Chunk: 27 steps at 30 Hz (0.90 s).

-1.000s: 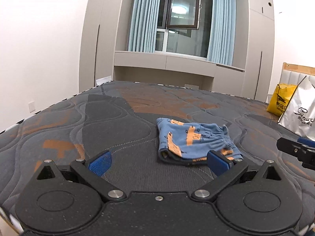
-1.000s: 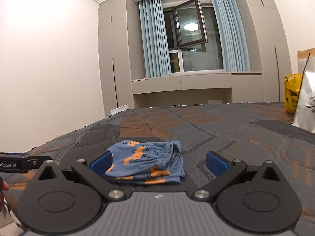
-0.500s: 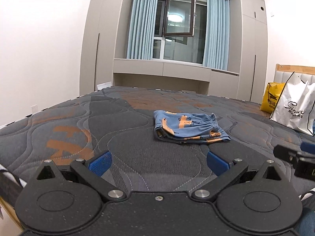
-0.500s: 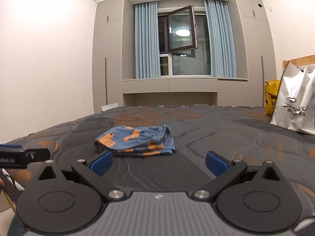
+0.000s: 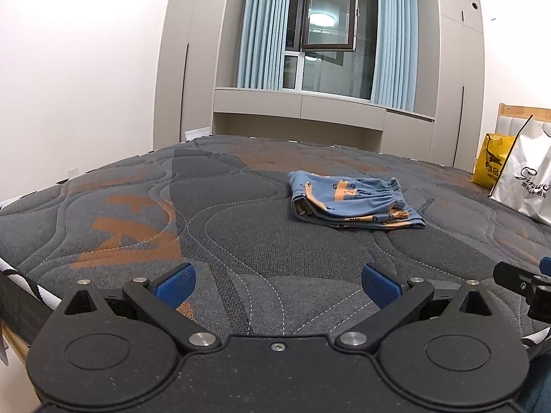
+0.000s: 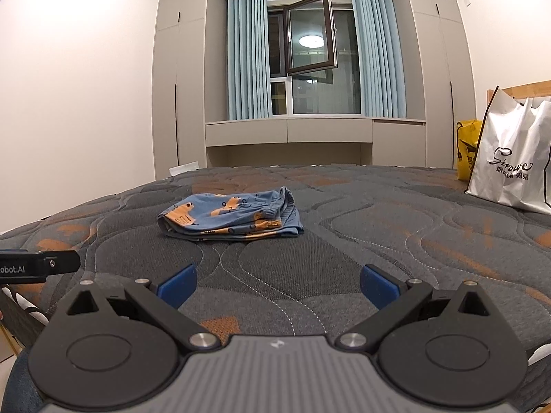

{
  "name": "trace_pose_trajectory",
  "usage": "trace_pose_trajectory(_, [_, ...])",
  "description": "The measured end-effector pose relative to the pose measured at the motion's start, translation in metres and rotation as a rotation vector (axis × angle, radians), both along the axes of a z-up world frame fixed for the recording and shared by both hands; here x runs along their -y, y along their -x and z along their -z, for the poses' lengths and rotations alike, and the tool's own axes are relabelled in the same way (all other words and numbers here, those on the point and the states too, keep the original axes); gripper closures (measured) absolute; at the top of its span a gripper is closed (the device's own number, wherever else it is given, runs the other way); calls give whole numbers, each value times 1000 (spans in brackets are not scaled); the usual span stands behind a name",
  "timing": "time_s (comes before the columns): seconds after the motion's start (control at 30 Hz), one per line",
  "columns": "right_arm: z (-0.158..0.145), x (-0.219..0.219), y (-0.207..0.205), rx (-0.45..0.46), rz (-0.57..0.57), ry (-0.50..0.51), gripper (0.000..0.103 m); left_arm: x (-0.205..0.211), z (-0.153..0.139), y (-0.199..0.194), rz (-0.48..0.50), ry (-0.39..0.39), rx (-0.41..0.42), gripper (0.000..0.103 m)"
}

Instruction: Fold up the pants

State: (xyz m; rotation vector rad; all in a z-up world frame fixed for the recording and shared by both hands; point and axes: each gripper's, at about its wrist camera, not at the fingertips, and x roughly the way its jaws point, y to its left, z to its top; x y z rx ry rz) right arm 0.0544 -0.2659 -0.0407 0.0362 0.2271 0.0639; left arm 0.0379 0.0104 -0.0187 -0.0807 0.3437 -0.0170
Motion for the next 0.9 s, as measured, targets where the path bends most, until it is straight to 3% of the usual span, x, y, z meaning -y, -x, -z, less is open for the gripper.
trace_pose_trajectory(0.9, [2, 3, -2, -15, -4, 0, 0, 0, 1, -4, 2, 2, -6, 1])
